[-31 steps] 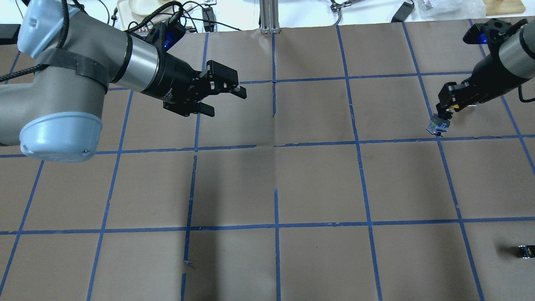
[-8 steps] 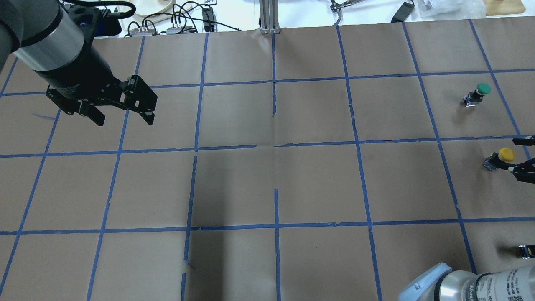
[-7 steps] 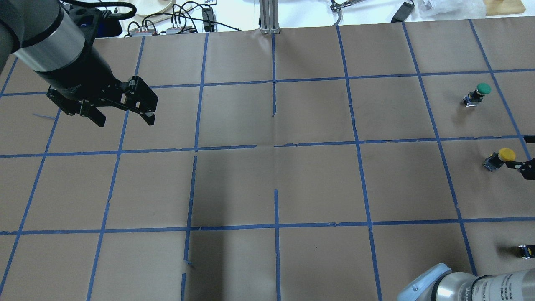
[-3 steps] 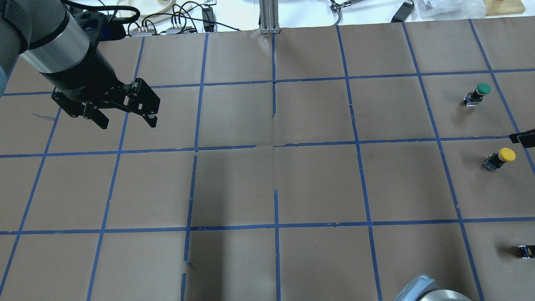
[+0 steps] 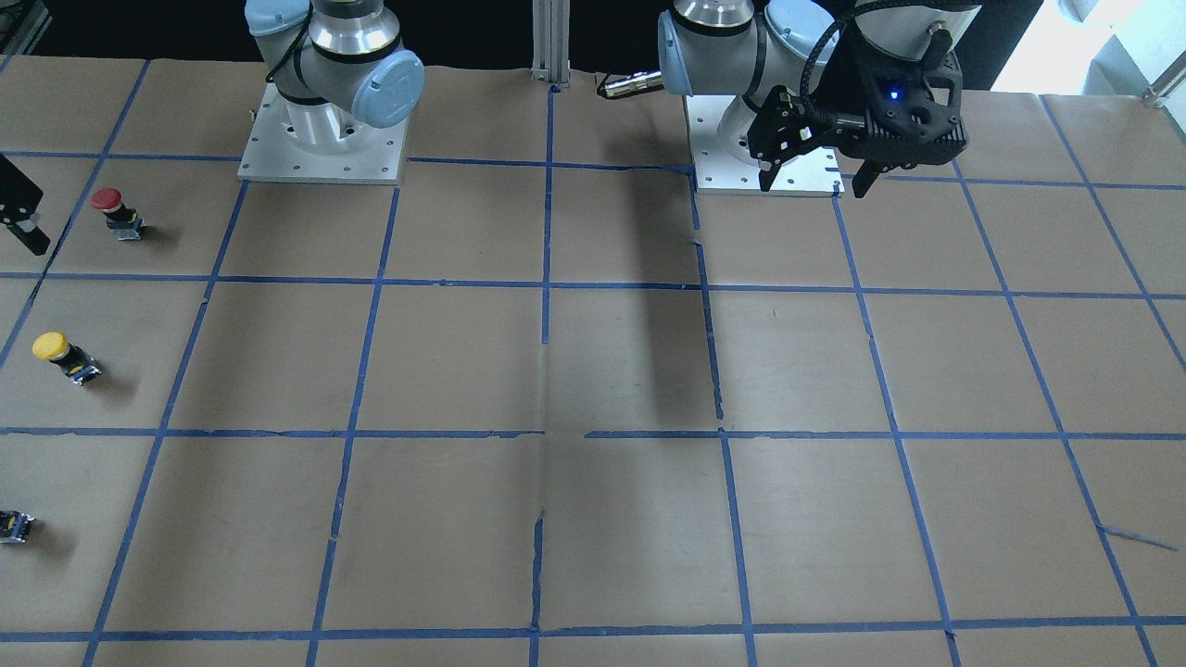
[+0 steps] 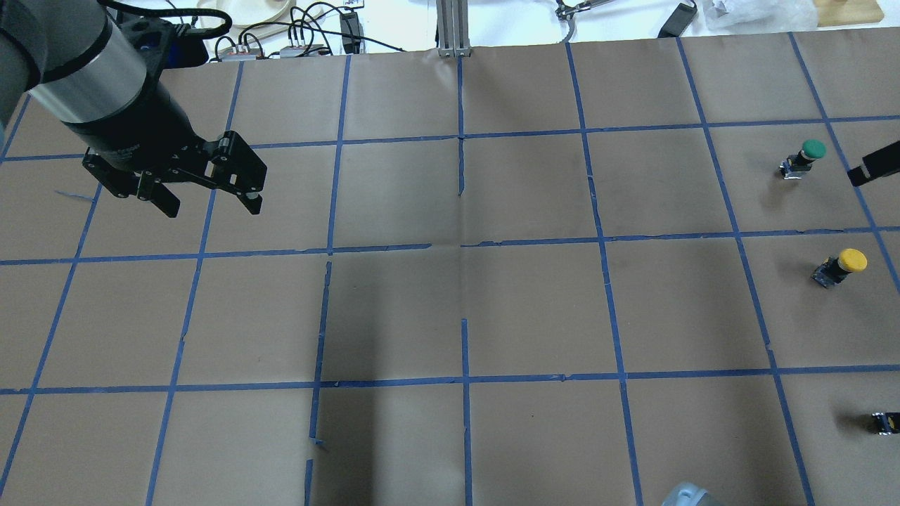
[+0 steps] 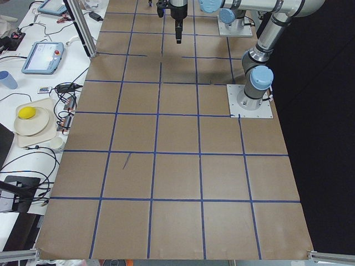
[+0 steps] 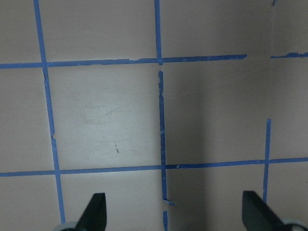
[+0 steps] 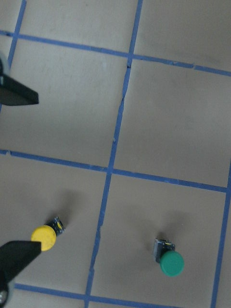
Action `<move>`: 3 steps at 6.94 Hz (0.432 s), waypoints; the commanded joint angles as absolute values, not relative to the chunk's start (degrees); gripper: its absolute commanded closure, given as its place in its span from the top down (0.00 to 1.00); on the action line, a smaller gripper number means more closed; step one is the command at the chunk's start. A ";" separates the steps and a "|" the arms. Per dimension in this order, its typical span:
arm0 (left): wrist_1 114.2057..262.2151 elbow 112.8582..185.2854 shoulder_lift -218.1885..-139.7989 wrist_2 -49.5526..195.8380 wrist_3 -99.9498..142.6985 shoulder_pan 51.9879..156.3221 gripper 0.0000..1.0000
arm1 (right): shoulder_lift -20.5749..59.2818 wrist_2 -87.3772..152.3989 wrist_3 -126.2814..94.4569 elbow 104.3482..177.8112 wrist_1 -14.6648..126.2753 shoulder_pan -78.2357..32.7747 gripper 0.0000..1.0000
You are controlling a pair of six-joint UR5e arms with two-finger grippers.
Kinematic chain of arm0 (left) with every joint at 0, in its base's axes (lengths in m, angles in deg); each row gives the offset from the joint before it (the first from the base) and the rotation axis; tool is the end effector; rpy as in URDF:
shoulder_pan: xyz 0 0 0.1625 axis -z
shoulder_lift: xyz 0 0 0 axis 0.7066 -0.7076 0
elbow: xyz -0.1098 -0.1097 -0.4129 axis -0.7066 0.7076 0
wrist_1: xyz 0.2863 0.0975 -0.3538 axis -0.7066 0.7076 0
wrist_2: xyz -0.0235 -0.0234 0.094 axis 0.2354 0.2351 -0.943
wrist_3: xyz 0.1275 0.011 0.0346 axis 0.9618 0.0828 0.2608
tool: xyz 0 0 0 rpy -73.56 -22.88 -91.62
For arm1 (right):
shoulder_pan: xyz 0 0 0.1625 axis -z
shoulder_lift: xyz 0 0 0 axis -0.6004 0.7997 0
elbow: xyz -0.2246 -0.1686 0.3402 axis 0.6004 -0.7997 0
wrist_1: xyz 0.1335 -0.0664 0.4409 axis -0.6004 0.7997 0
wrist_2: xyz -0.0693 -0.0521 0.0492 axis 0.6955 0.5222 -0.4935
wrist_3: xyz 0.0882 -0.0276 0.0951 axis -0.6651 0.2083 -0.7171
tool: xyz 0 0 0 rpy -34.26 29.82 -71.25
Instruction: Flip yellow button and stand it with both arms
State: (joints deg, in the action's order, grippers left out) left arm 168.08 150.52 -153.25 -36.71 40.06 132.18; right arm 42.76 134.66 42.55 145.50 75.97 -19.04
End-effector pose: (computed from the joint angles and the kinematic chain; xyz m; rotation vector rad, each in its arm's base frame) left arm -0.1132 -0.4979 0.4935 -0.0309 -3.1091 -0.0628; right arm -0.1634 -0.5244 0.4458 -0.2145 3.0055 -0.2346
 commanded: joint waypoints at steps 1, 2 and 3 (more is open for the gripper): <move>168.34 150.65 -153.34 -36.98 40.06 132.06 0.98 | 42.71 139.70 23.28 141.17 69.76 -28.17 1.00; 168.52 150.83 -153.68 -37.07 40.06 132.15 0.98 | 43.14 143.65 14.04 140.90 69.50 -33.79 1.00; 170.44 150.39 -152.64 -37.07 40.06 132.23 0.98 | 44.28 143.60 5.77 140.98 68.37 -38.29 1.00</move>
